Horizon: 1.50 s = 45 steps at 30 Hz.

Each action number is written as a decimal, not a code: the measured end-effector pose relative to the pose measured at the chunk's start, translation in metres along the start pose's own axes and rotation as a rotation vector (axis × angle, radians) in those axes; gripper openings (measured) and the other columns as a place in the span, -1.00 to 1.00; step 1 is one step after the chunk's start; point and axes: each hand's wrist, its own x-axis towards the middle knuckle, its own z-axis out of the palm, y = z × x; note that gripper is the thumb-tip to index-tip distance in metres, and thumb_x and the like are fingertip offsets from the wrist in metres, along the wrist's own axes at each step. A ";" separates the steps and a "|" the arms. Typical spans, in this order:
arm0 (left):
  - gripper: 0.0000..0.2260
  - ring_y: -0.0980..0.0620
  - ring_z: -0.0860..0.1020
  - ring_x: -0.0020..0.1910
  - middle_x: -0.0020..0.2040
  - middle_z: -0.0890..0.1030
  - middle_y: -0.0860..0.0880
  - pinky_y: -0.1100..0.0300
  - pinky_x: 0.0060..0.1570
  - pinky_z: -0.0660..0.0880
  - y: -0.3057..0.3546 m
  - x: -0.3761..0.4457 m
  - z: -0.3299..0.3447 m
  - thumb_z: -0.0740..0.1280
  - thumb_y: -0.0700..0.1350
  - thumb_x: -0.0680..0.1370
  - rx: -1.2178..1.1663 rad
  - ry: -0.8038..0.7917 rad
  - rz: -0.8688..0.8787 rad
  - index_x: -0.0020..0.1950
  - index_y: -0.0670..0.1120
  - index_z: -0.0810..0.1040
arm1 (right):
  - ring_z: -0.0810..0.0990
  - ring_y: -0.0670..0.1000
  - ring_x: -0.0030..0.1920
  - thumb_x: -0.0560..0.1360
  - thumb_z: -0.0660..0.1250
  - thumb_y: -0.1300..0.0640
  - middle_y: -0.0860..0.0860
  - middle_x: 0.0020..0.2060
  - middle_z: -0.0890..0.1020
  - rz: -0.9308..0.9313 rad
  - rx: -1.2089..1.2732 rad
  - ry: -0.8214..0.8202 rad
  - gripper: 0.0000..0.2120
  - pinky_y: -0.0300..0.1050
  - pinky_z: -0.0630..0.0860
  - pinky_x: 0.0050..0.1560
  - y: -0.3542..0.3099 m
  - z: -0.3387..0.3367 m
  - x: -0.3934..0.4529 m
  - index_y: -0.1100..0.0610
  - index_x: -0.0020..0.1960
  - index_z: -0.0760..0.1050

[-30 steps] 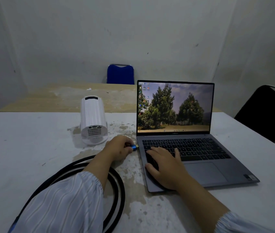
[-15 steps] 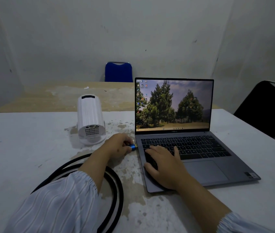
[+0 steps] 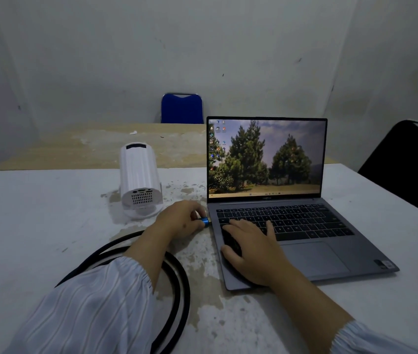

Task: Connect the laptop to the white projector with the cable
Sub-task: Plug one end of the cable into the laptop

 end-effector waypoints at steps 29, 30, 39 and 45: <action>-0.73 0.04 0.43 -0.13 -0.05 0.55 -0.07 0.20 -0.10 0.36 -0.002 0.001 -0.009 0.40 -0.08 0.46 0.125 -0.030 0.109 0.14 -0.12 0.62 | 0.16 -0.04 0.47 0.51 0.06 -0.15 -0.07 0.46 0.27 -0.002 -0.012 0.001 -0.50 0.34 -0.22 0.41 -0.003 -0.002 -0.003 -0.02 0.41 0.22; -0.72 0.04 0.42 -0.12 -0.01 0.57 -0.08 0.20 -0.10 0.36 -0.002 0.002 -0.010 0.39 -0.08 0.47 0.138 -0.034 0.118 0.15 -0.11 0.62 | 0.16 -0.04 0.47 0.51 0.06 -0.15 -0.07 0.46 0.27 -0.002 -0.013 0.001 -0.50 0.34 -0.22 0.41 -0.003 -0.002 -0.003 -0.01 0.41 0.22; -0.70 -0.08 0.48 0.00 0.05 0.57 -0.15 0.18 -0.02 0.37 -0.002 0.002 -0.012 0.39 -0.11 0.47 0.109 -0.060 0.135 0.18 -0.14 0.60 | 0.15 -0.05 0.47 0.52 0.05 -0.15 -0.07 0.46 0.26 -0.003 -0.013 -0.003 -0.50 0.34 -0.23 0.41 -0.003 -0.002 -0.003 -0.02 0.41 0.22; -0.70 -0.09 0.48 0.02 0.04 0.57 -0.14 0.17 -0.04 0.36 -0.001 0.005 -0.013 0.38 -0.09 0.48 0.163 -0.065 0.168 0.19 -0.12 0.60 | 0.18 -0.05 0.45 0.51 0.05 -0.16 -0.08 0.44 0.29 -0.009 -0.008 0.001 -0.50 0.36 -0.22 0.41 -0.002 -0.002 -0.001 -0.02 0.41 0.23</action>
